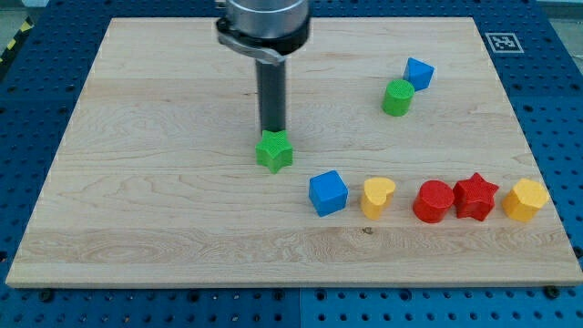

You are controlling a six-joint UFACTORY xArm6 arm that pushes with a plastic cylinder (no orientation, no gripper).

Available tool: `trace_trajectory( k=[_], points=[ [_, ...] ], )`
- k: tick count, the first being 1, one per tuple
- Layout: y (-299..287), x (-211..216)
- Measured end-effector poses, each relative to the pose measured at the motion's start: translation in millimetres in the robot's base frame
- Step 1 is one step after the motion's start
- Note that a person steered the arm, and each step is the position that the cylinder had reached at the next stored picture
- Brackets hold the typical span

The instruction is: Move the green star towards bottom center

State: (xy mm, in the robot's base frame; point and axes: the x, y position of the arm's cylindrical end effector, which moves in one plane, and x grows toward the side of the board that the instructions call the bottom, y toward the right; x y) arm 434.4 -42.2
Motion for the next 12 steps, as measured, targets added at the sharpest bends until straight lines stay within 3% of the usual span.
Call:
trace_trajectory(
  k=[4,7,9,12],
  points=[
    [-3.1,-7.3],
    [63.8,0.8],
    [62.8,27.3],
    [36.9,24.1]
  ],
)
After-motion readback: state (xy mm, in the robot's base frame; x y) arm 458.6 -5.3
